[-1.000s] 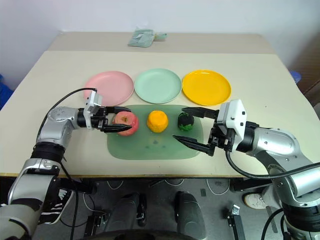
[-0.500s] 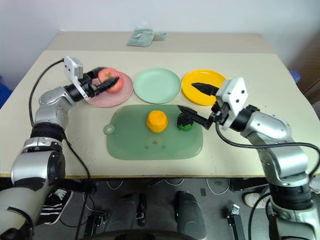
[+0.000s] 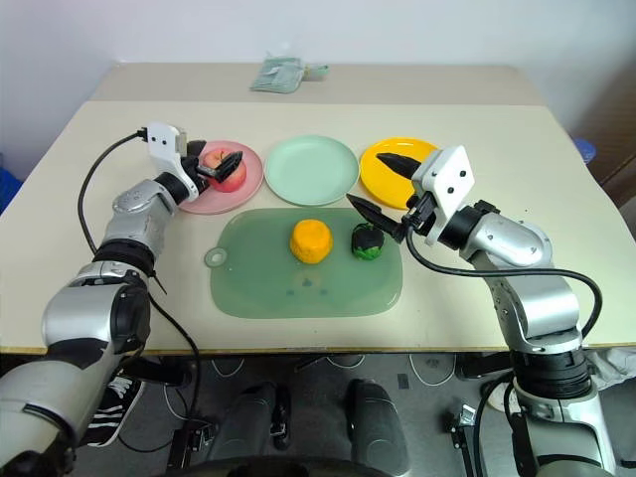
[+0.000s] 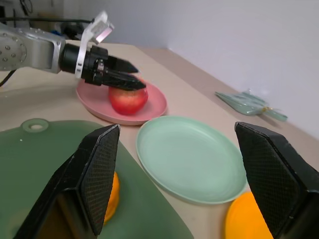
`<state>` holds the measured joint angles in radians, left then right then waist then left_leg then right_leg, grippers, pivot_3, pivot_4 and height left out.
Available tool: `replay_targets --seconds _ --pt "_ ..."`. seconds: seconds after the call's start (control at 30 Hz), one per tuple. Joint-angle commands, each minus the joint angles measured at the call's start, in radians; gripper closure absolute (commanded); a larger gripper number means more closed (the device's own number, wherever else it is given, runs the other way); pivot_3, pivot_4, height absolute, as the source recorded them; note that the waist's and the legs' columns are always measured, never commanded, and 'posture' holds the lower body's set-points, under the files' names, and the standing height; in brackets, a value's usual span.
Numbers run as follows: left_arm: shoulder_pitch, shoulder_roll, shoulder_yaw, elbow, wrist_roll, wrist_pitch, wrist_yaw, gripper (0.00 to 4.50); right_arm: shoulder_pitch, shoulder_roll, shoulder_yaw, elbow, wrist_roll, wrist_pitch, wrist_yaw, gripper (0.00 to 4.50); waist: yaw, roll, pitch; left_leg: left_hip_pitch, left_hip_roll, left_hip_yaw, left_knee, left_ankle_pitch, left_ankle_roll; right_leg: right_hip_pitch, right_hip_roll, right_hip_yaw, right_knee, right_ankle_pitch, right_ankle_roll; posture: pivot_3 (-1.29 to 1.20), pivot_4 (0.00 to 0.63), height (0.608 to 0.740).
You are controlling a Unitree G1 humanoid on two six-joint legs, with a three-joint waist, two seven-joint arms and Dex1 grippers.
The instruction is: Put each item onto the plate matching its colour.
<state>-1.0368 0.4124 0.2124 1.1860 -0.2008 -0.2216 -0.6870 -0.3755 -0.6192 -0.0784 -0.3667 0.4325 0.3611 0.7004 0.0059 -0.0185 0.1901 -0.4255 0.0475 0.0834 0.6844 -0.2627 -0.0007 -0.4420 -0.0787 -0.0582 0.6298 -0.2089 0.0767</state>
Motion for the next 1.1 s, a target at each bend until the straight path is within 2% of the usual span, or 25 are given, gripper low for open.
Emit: replay_targets --seconds 0.03,0.17,0.3,0.37,0.47,0.57,0.77,0.9,1.1 --pt "-0.026 0.027 0.035 -0.053 -0.045 -0.013 -0.098 0.04 -0.008 -0.009 -0.026 -0.033 0.016 0.004 0.004 0.74 0.001 0.000 0.000 0.000 0.000 0.000 0.000 0.000 0.000 0.000 0.000 0.000 0.000 0.000 0.000 0.00 0.150 0.740" --pt "-0.015 0.084 0.025 -0.130 -0.074 0.010 -0.305 0.04 -0.023 -0.007 -0.026 -0.016 0.028 0.032 0.005 0.74 0.004 0.000 0.000 0.000 0.000 0.000 0.000 0.000 0.000 0.000 0.000 0.000 0.000 0.000 0.000 0.00 0.150 0.740" --pt "0.072 0.137 -0.009 -0.352 -0.220 0.304 -0.709 0.04 -0.004 -0.046 0.011 -0.005 0.012 0.074 0.053 0.74 0.003 0.000 0.000 0.000 0.000 0.000 0.000 0.000 0.000 0.000 0.000 0.000 0.000 0.000 0.000 0.00 0.150 0.740" --pt "0.155 0.170 -0.041 -0.505 -0.275 0.457 -0.808 0.04 -0.004 -0.044 0.018 -0.030 0.037 0.100 0.062 0.74 -0.001 0.000 0.000 0.000 0.000 0.000 0.000 0.000 0.000 0.000 0.000 0.000 0.000 0.000 0.000 0.00 0.150 0.740" --pt "0.240 0.213 -0.066 -0.652 -0.317 0.623 -0.841 0.04 -0.024 -0.026 0.022 -0.050 0.071 0.153 0.051 0.74 -0.003 0.000 0.000 0.000 0.000 0.000 0.000 0.000 0.000 0.000 0.000 0.000 0.001 0.000 0.000 0.00 0.150 0.740" --pt "0.292 0.219 -0.051 -0.746 -0.349 0.675 -0.829 0.04 -0.036 -0.019 0.040 -0.054 0.062 0.171 0.044 0.74 -0.001 0.000 0.000 0.000 0.000 -0.001 0.000 0.000 -0.001 0.000 0.000 0.001 0.001 0.000 -0.001 0.00 0.150 0.740" --pt "0.376 0.262 -0.033 -0.847 -0.371 0.655 -0.854 0.04 -0.114 0.002 0.115 -0.061 0.113 0.364 0.016 0.74 -0.001 0.000 0.000 0.000 0.000 -0.001 0.000 0.000 0.000 0.000 0.000 0.001 0.000 -0.001 -0.002 0.00 0.150 0.740" --pt "0.422 0.330 -0.048 -0.827 -0.328 0.606 -0.886 0.04 -0.163 0.046 0.260 -0.012 0.006 0.359 -0.007 0.74 -0.009 0.001 0.000 0.000 0.001 -0.001 0.000 0.000 -0.001 -0.001 0.000 0.000 0.001 -0.002 -0.003 0.00 0.150 0.740" --pt "0.445 0.332 -0.048 -0.825 -0.326 0.547 -0.879 0.04 -0.228 0.148 0.395 0.116 -0.154 0.287 -0.068 0.74 -0.015 0.001 0.000 -0.001 0.000 -0.001 0.000 0.000 -0.001 -0.001 -0.001 0.001 0.001 -0.002 -0.004 0.00 0.150 0.740"
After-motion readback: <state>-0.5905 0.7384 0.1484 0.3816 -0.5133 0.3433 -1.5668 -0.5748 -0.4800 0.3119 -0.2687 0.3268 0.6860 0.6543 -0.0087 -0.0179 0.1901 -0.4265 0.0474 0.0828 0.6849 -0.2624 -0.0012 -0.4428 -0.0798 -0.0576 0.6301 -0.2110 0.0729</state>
